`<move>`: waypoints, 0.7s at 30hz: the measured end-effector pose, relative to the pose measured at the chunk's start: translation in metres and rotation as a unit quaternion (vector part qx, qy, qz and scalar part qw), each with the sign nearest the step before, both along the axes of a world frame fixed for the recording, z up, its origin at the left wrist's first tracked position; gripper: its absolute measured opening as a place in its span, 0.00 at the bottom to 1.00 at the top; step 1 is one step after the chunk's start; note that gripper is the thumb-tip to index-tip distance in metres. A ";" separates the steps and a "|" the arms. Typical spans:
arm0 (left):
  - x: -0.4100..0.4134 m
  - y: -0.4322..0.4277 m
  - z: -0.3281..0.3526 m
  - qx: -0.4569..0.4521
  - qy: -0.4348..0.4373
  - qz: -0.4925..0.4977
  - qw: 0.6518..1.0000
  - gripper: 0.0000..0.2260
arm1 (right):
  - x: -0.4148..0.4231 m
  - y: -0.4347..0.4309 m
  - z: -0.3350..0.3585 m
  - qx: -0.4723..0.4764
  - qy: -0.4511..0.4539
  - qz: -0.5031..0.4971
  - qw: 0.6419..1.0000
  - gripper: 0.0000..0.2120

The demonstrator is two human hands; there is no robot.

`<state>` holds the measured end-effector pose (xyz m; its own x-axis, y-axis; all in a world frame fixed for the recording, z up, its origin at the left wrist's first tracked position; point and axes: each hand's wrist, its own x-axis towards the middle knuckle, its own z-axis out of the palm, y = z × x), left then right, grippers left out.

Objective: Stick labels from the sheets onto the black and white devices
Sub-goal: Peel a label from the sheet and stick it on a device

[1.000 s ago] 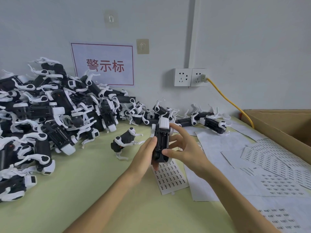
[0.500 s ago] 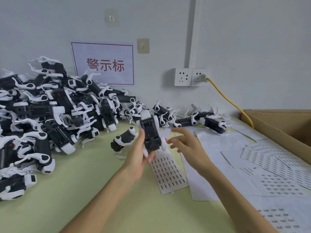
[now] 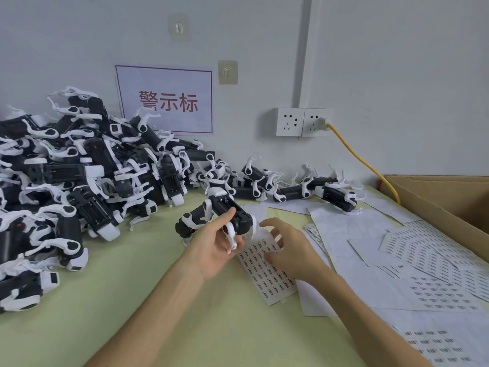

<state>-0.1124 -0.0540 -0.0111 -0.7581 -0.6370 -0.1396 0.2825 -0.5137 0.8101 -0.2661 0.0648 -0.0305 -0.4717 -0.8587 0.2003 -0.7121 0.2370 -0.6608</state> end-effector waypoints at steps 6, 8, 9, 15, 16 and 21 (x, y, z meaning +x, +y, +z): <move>0.002 0.008 0.007 -0.056 -0.031 0.029 0.998 0.07 | -0.004 0.006 0.010 -0.149 -0.075 -0.052 0.985 0.14; 0.001 0.008 0.005 -0.049 -0.022 0.058 0.997 0.07 | -0.004 0.007 0.014 -0.204 -0.126 -0.055 0.969 0.13; 0.001 0.008 0.004 -0.044 -0.011 0.060 0.997 0.06 | -0.004 0.008 0.016 -0.227 -0.150 -0.057 0.961 0.13; 0.001 0.015 0.003 -0.073 0.000 -0.058 0.996 0.07 | -0.005 0.010 0.021 -0.260 -0.183 -0.073 0.945 0.13; 0.000 0.016 0.001 -0.083 -0.003 -0.073 0.994 0.09 | -0.006 0.010 0.021 -0.258 -0.173 -0.078 0.947 0.12; -0.004 0.016 -0.004 -0.110 0.002 -0.078 0.991 0.17 | -0.009 0.009 0.017 -0.232 -0.068 -0.091 0.966 0.09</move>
<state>-0.1161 -0.0379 -0.0151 -0.8496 -0.5274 -0.0066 0.2173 -0.3615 0.9067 -0.2750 0.0741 -0.0140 -0.6559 -0.5913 0.4692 -0.5849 0.0053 -0.8111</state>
